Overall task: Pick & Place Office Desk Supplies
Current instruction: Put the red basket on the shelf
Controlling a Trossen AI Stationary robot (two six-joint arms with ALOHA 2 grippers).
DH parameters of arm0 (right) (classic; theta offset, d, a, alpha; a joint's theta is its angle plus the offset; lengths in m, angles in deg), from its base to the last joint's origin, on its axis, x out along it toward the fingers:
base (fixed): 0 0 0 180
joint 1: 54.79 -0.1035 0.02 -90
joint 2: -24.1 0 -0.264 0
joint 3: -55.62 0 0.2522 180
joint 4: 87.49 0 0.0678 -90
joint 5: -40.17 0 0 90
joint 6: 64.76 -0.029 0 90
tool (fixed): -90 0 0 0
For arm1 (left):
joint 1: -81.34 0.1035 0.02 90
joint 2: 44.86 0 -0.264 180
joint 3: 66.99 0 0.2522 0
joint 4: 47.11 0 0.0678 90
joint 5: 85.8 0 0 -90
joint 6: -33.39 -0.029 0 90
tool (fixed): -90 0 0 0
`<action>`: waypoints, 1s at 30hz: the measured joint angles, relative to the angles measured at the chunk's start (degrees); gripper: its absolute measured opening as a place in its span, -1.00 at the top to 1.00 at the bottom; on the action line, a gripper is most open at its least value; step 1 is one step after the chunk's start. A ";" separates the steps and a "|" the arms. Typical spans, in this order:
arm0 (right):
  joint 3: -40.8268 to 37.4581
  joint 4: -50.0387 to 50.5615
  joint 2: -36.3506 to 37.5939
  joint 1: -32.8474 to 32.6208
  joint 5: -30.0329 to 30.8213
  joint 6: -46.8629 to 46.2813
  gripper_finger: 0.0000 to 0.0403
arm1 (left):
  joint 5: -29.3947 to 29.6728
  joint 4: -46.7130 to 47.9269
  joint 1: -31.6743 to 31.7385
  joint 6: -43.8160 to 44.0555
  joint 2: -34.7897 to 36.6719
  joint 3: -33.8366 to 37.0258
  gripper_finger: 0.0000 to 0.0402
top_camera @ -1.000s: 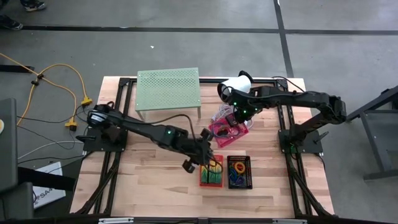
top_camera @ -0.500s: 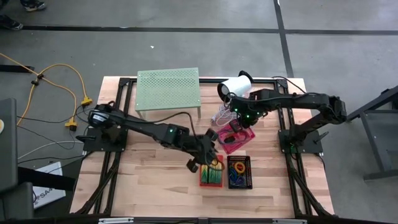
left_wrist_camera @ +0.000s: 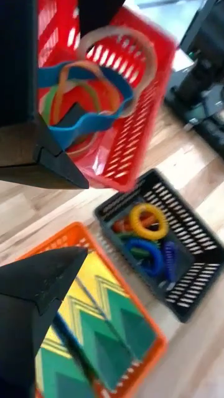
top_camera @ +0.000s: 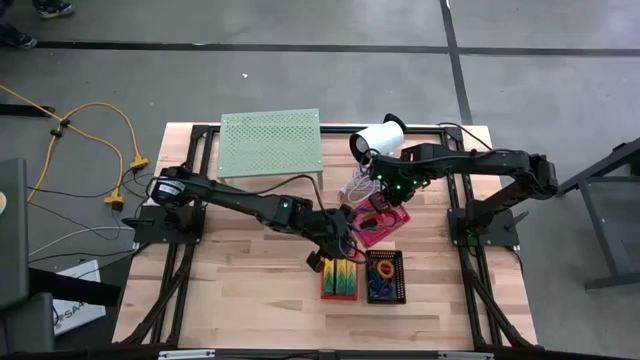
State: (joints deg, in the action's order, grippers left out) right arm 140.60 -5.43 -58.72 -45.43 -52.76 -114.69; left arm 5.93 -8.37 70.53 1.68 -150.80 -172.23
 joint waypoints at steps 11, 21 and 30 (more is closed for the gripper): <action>0.00 -0.66 0.00 0.00 -0.20 0.09 0.99 | -0.50 -1.49 1.88 -0.42 0.03 0.00 0.24; 0.00 -1.12 0.00 0.00 -0.48 0.24 0.99 | -1.96 -0.52 2.75 0.02 0.01 0.00 0.24; 0.00 -1.40 0.00 0.00 -0.38 0.22 0.99 | -1.96 0.82 4.16 0.41 -1.16 0.02 0.24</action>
State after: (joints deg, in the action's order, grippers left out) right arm 140.60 -6.84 -58.72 -45.43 -53.15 -114.47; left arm 3.97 -7.55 74.69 2.09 -151.95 -172.21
